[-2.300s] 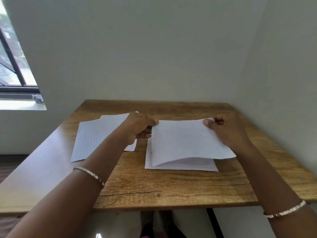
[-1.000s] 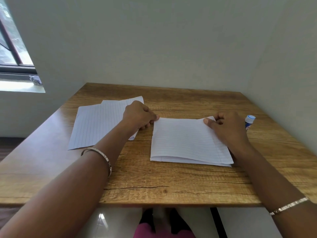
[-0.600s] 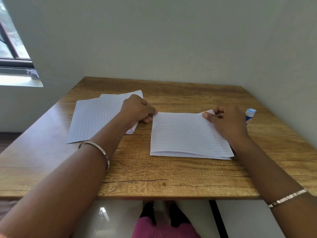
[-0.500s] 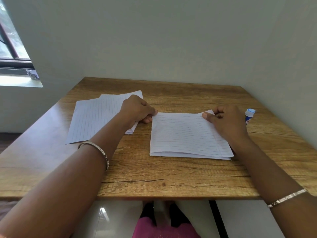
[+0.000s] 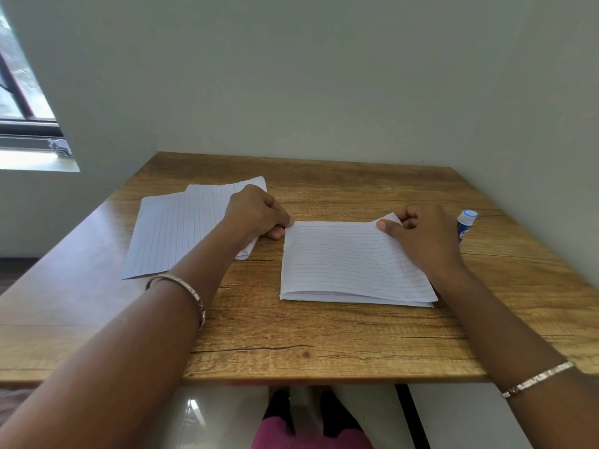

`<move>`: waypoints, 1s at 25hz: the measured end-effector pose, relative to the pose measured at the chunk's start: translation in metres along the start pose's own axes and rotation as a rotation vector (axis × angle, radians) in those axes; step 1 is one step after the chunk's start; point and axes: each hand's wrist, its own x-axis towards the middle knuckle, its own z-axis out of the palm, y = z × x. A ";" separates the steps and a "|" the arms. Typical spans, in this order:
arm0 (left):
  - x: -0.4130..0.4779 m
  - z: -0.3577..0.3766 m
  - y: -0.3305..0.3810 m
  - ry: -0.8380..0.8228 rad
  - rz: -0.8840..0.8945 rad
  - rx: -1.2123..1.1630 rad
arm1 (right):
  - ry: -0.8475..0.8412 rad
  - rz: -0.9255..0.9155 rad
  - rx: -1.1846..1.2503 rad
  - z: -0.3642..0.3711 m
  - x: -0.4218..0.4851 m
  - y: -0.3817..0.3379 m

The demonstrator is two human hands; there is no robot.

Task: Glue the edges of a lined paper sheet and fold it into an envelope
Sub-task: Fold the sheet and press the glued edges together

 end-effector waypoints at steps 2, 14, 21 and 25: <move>-0.003 -0.001 0.002 0.009 -0.007 -0.013 | -0.004 0.001 0.002 0.000 0.000 0.000; -0.044 0.025 0.009 -0.198 0.692 0.848 | 0.018 0.002 0.008 0.003 -0.004 -0.002; -0.056 0.023 0.005 -0.515 0.499 1.040 | 0.012 0.007 0.005 -0.001 -0.002 -0.003; -0.057 0.021 0.007 -0.520 0.459 1.041 | 0.068 -0.046 -0.080 -0.005 -0.004 -0.005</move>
